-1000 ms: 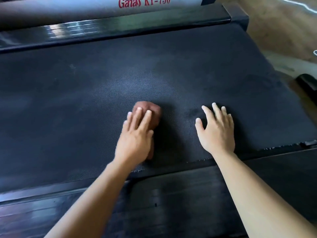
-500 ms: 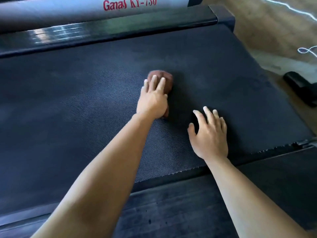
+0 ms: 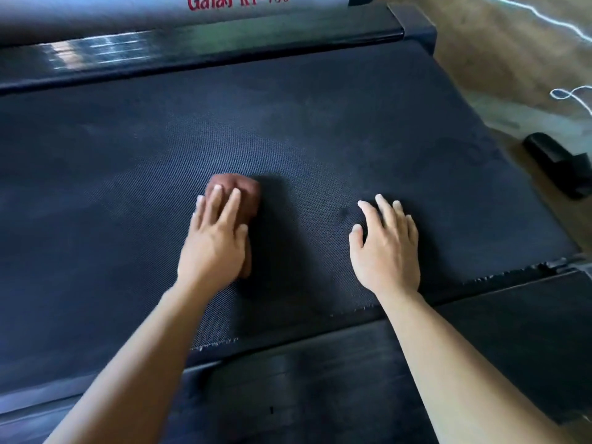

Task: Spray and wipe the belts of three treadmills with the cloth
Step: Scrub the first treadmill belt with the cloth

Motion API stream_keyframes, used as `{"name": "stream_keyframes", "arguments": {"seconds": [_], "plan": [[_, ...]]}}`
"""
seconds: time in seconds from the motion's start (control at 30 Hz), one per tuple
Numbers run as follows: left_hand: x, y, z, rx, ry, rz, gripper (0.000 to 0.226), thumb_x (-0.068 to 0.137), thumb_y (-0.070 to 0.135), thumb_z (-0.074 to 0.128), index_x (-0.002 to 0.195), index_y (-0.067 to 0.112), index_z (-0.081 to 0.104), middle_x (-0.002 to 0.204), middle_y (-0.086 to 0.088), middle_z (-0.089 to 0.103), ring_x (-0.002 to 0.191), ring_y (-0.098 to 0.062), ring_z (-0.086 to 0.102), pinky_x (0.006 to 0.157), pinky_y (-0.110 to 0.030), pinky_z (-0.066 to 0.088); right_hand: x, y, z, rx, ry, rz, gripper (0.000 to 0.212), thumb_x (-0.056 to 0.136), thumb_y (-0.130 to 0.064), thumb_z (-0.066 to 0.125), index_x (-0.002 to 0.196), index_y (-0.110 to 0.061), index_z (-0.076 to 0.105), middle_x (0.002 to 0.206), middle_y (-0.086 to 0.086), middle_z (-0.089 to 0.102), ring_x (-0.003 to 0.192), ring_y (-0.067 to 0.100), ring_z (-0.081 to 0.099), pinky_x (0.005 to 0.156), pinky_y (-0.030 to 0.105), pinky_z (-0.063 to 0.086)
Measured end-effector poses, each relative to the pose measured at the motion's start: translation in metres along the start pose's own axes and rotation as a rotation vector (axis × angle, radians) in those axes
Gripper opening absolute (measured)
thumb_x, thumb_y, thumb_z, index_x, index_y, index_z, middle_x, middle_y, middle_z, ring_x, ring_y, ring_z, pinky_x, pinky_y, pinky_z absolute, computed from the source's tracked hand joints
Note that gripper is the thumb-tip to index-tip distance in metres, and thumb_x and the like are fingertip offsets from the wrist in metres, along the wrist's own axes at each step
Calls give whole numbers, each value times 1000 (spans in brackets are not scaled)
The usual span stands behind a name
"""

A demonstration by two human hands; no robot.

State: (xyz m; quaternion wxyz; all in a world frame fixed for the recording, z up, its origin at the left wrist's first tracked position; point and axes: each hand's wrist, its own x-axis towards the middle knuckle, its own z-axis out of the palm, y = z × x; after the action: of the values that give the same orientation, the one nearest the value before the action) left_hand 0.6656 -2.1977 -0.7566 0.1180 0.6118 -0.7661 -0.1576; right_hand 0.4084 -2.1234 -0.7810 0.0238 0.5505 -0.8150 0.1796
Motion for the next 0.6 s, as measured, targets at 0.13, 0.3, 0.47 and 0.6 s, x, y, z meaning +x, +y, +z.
{"name": "stream_keyframes", "arguments": {"seconds": [0.13,0.3,0.47,0.6], "plan": [[48,21,3,11,24,-99,63,102,29,45,159,20,20,167,-10,6,153,-37,0,124,-41,4,0,0,0,2,-5,0,45,95,-33,46,138,-22,52,153,7,41,143,34,32,118,50,23],[57,80,27,83,-12,57,64,102,30,45,158,15,19,166,-16,8,152,-42,4,124,-41,4,1,0,0,8,-42,14,44,95,-30,49,139,-23,51,154,6,40,145,33,29,119,49,21],[-10,101,43,39,-80,319,63,95,34,42,155,19,31,164,-12,22,150,-39,18,123,-46,20,1,1,-3,20,-48,7,46,94,-29,53,139,-21,51,154,7,40,145,34,30,118,49,22],[-53,61,32,57,-96,309,64,93,41,35,154,23,34,163,-9,26,150,-36,22,121,-47,24,2,4,-3,28,-59,-2,46,95,-31,52,140,-23,51,155,6,39,145,33,29,119,48,20]]}}
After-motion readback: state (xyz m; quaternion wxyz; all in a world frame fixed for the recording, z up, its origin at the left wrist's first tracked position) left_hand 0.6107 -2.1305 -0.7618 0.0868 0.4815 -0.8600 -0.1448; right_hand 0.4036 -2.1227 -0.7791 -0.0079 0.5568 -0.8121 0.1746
